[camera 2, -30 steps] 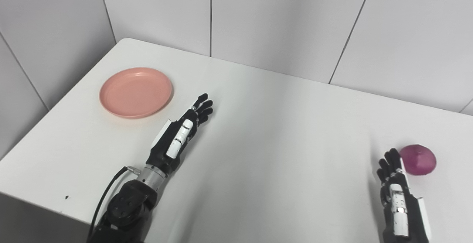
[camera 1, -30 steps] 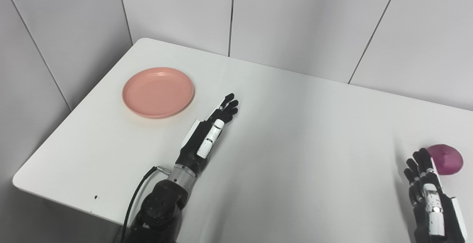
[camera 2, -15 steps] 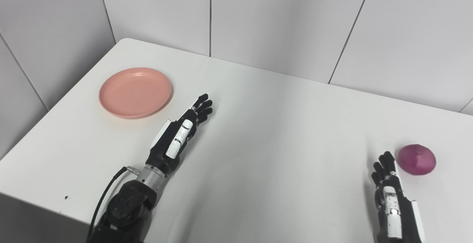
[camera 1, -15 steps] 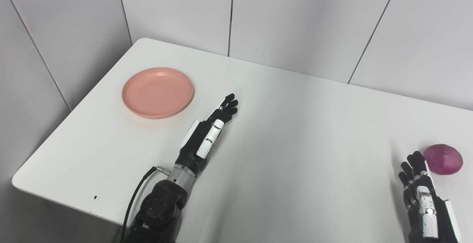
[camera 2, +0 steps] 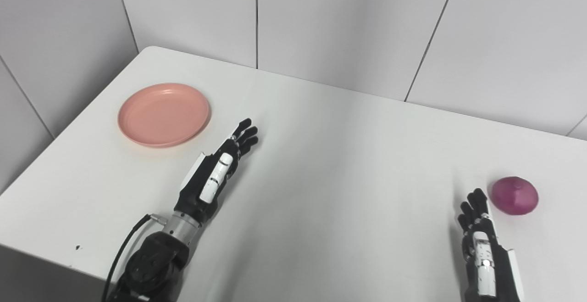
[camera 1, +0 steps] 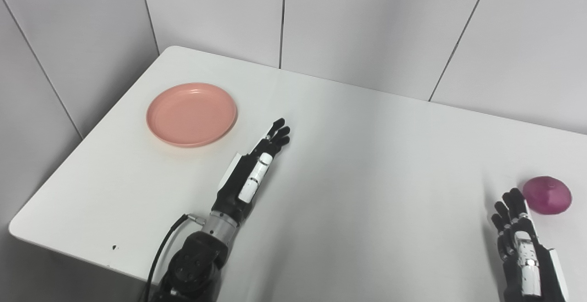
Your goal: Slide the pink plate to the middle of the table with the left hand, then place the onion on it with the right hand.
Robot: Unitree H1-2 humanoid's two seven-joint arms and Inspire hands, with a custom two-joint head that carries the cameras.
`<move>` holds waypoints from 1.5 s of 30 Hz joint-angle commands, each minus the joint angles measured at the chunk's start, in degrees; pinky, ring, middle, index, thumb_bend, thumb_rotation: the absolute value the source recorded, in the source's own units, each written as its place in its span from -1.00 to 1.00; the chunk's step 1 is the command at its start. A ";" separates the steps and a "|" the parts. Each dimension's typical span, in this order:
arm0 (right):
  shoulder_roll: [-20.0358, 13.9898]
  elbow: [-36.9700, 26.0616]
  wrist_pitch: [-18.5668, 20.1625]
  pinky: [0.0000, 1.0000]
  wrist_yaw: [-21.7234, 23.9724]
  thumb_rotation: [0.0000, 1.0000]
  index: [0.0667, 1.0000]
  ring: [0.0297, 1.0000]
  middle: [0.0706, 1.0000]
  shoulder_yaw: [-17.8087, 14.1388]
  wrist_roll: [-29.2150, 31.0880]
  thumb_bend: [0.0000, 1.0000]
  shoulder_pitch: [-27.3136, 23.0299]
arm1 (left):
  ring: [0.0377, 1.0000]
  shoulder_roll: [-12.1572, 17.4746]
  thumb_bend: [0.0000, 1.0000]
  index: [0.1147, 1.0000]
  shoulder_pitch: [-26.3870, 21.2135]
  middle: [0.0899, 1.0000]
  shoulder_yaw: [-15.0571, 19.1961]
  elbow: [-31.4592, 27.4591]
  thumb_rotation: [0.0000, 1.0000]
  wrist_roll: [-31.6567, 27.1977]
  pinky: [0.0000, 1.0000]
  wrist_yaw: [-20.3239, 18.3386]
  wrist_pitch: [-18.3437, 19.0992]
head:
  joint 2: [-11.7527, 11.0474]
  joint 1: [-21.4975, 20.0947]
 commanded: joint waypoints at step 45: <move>0.17 -1.45 0.31 1.00 -0.39 1.00 1.00 1.00 1.00 -0.31 0.29 -1.00 -0.51 | 0.83 4.51 0.01 0.82 -2.06 0.86 4.88 -14.70 1.00 -4.05 0.89 -0.24 7.26 | -0.12 0.85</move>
